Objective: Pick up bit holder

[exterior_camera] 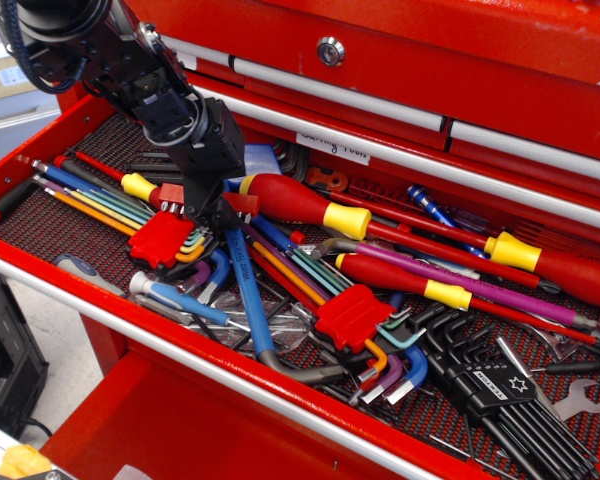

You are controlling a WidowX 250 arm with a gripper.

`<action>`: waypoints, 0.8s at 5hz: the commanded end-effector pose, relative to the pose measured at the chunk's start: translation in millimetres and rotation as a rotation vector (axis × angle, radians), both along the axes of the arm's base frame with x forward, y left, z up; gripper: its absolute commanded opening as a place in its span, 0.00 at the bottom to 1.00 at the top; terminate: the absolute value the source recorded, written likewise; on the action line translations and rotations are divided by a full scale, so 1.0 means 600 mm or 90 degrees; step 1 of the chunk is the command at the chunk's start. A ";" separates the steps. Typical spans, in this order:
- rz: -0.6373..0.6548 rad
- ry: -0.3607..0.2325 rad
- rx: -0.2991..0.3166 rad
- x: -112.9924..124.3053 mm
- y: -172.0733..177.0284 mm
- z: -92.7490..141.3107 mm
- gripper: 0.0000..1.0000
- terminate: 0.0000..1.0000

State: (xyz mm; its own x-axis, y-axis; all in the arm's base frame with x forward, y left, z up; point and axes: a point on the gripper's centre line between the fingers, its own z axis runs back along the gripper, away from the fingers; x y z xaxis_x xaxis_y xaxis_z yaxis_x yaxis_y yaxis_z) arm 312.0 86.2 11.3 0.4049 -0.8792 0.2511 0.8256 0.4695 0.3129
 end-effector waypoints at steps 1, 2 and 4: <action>0.049 0.071 -0.036 0.015 -0.006 -0.004 0.00 0.00; 0.063 0.082 -0.041 0.012 -0.011 0.000 0.00 0.00; 0.101 0.088 0.062 -0.004 -0.032 0.097 0.00 0.00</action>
State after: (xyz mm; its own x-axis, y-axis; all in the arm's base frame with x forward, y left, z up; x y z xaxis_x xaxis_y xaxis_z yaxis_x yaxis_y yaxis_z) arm 294.4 68.6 60.2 0.5683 -0.8213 0.0498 0.8008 0.5660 0.1959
